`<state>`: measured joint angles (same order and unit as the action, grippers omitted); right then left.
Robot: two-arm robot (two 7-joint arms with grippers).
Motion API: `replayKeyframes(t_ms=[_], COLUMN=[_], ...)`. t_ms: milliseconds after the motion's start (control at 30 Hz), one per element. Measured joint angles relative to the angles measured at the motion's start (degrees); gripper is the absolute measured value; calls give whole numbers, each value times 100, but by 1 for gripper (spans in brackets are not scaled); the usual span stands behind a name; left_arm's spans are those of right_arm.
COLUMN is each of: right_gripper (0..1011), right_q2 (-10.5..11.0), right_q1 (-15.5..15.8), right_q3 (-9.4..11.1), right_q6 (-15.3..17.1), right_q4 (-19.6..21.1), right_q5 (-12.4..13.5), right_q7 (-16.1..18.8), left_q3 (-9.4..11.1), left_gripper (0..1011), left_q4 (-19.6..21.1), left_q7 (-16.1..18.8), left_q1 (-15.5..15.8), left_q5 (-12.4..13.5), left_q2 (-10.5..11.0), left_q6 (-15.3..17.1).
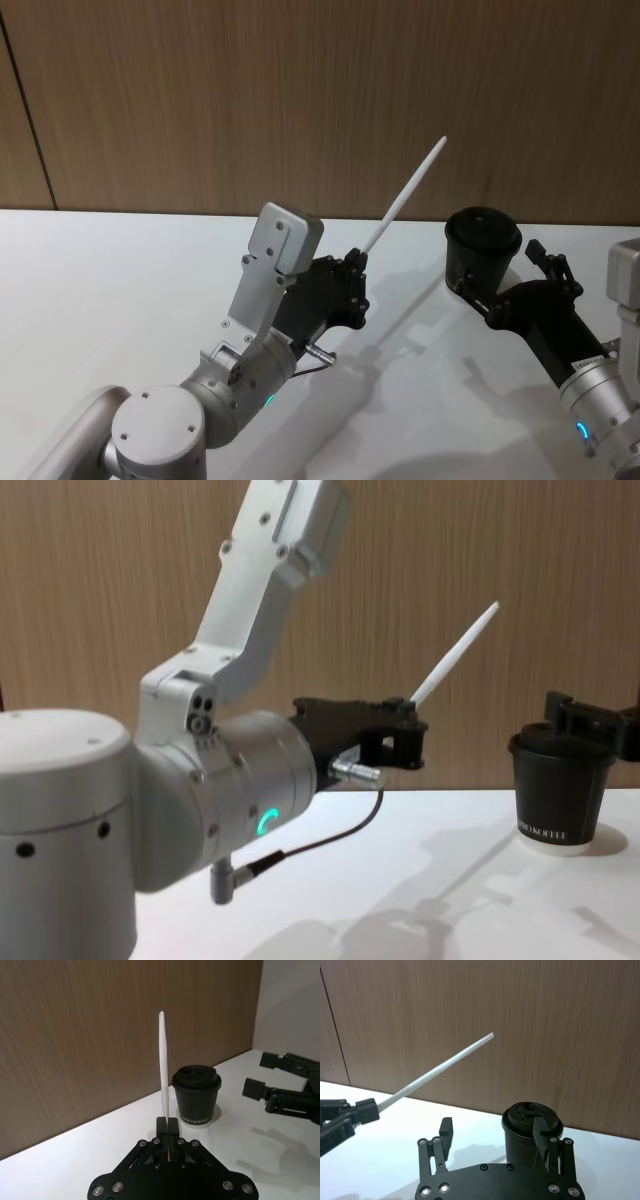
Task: Pick up the straw with one hand, pass it to the other hand, and insert it into the cup.
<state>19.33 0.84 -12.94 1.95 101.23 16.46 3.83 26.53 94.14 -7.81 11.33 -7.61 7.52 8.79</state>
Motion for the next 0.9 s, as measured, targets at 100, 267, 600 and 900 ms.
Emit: replayKeyframes(t_ms=[100,267,600,900], right_gripper=[1001,1001,1001,1001], right_q2=[0,0,1,0], right_q1=[0,0,0,0], right_q3=[0,0,0,0], right_q6=[0,0,0,0], right_q4=[0,0,0,0], right_q5=[0,0,0,0], right_q7=[0,0,0,0], left_q3=[10,21,28,34], left_gripper=[21,21,21,21], left_q4=[89,224,337,395], left_q7=[-49,-126,-189,-219], left_q1=[12,25,32,37], left_q5=[9,27,45,52], left_q2=[1,-3,-9,-13], left_q6=[0,7,26,39])
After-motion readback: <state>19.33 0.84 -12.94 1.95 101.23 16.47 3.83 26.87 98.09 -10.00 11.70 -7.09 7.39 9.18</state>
